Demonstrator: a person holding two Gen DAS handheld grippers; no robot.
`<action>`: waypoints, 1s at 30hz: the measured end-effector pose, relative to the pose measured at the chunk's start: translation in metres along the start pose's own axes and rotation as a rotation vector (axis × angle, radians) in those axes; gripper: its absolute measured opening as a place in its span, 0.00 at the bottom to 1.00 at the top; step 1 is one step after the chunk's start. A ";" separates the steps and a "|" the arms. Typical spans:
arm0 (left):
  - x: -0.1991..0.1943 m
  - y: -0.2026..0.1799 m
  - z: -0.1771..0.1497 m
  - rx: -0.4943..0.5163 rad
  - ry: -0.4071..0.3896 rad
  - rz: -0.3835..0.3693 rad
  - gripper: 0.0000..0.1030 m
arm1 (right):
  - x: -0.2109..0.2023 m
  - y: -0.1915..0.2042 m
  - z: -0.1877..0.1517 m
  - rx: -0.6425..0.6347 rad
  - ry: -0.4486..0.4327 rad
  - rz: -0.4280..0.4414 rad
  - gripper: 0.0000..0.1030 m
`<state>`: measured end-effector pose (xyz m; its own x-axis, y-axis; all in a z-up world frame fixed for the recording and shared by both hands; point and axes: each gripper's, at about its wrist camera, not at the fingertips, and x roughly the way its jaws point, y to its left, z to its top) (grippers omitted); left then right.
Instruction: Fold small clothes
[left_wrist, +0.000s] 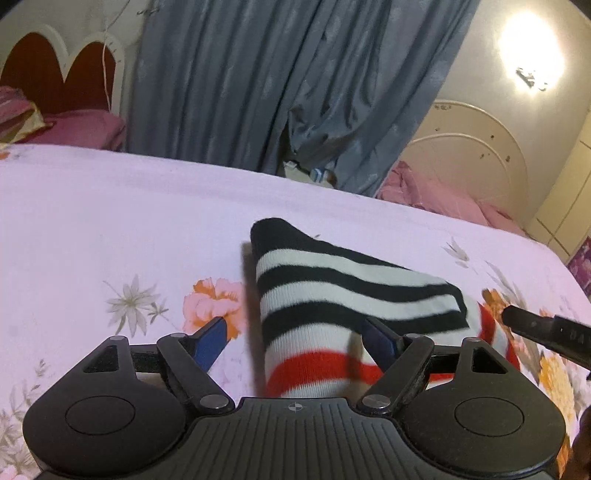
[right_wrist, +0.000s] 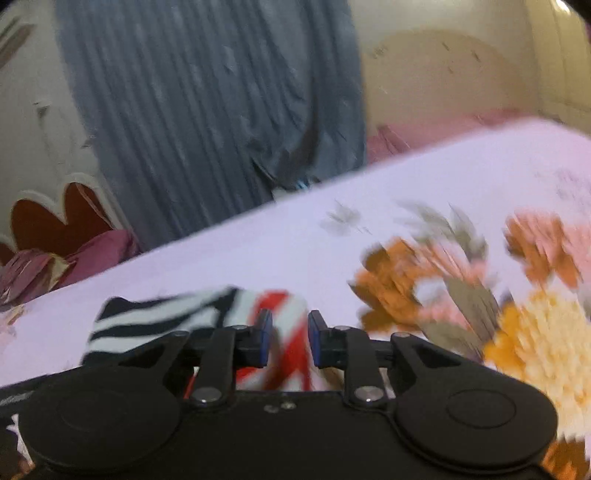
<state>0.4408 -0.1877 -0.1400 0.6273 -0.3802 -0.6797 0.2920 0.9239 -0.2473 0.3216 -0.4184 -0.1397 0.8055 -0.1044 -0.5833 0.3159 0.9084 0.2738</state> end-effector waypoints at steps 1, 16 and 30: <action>0.003 0.001 0.001 -0.002 0.003 0.005 0.77 | 0.004 0.008 0.000 -0.034 0.005 0.011 0.20; 0.029 -0.002 -0.001 0.021 0.071 0.015 0.82 | 0.053 0.009 -0.008 -0.098 0.092 -0.085 0.12; -0.028 -0.024 -0.013 0.131 0.005 0.023 0.82 | -0.011 0.022 -0.011 -0.173 0.053 0.034 0.25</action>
<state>0.4066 -0.1985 -0.1239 0.6314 -0.3583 -0.6877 0.3694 0.9187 -0.1395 0.3144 -0.3925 -0.1353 0.7856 -0.0549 -0.6162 0.1940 0.9677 0.1611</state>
